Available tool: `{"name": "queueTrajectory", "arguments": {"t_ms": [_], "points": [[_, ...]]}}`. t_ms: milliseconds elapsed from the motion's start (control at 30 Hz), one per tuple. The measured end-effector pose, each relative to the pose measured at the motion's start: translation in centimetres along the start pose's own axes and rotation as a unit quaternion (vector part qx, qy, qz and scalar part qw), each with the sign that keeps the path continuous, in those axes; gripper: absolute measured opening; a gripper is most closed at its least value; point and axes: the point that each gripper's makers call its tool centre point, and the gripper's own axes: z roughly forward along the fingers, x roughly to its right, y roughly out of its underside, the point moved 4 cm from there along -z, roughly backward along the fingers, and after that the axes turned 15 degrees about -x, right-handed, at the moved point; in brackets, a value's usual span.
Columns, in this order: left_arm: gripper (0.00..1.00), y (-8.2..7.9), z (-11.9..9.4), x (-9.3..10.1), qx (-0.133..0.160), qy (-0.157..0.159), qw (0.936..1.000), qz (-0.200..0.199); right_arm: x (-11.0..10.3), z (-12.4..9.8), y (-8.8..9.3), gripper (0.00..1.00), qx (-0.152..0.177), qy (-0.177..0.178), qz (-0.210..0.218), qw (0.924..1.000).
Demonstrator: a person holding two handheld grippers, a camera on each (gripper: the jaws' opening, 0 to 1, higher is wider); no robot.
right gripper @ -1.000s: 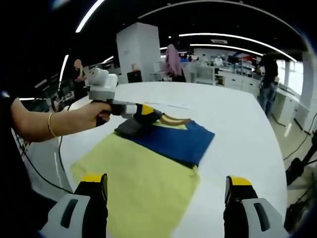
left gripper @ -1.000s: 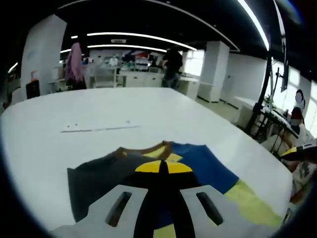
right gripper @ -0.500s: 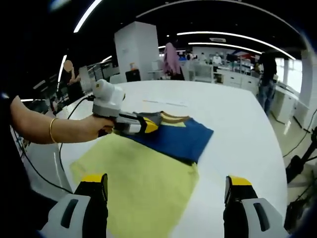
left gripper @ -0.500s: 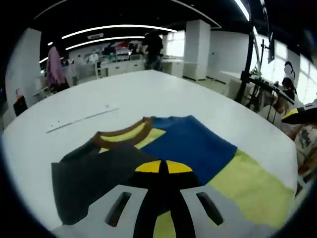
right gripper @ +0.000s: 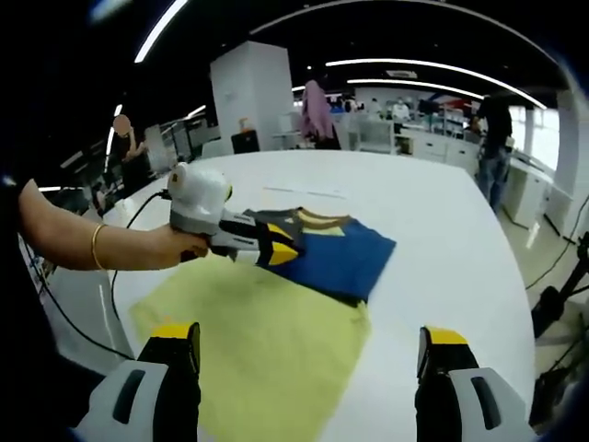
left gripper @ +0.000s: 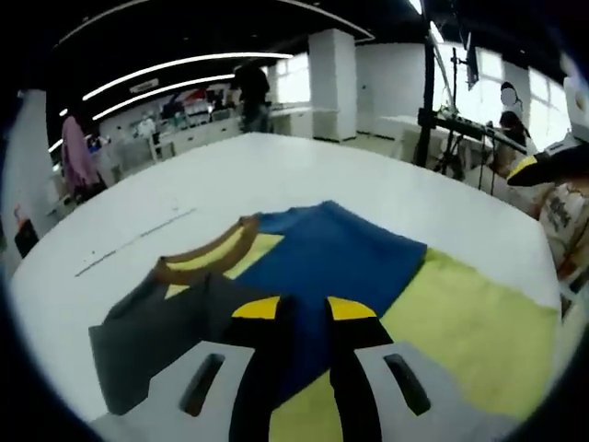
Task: Fold the garment on the visible template until the final outline fits inside the template.
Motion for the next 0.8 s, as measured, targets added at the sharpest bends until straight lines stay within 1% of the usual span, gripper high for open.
{"name": "queueTrajectory", "arguments": {"t_ms": [133, 200, 267, 367, 533, 633, 800], "points": [[0.23, 0.0, -1.0, -0.5, 0.017, 0.004, 0.9998, 0.006, 0.1, -0.1, -0.1, 0.98, 0.003, 0.000, 0.000, 1.0000], [0.26, -0.1, -1.6, -0.9, 0.029, 0.002, 0.9995, 0.014, 0.2, -0.1, -0.1, 0.98, 0.003, 0.000, 0.000, 1.0000], [0.28, 0.1, -2.0, -1.3, 0.031, 0.001, 0.9994, 0.017, 0.2, -0.1, 0.0, 0.98, 0.003, -0.001, 0.000, 1.0000], [0.28, 0.4, -2.4, -2.1, 0.027, -0.003, 0.9995, 0.019, 0.3, 0.0, 0.0, 0.98, 0.002, -0.002, -0.001, 1.0000], [0.27, 1.7, -2.6, -3.6, 0.012, -0.007, 0.9999, -0.002, 0.2, -0.1, -0.1, 0.97, 0.004, -0.002, 0.001, 1.0000], [0.27, 2.3, -2.6, -4.2, 0.005, -0.014, 0.9999, 0.000, 0.2, -0.1, -0.1, 0.97, 0.003, -0.001, 0.000, 1.0000], [0.26, 3.3, -2.6, -4.5, -0.007, -0.015, 0.9998, 0.010, 0.2, -0.1, -0.1, 0.97, 0.002, -0.002, 0.000, 1.0000]]}}
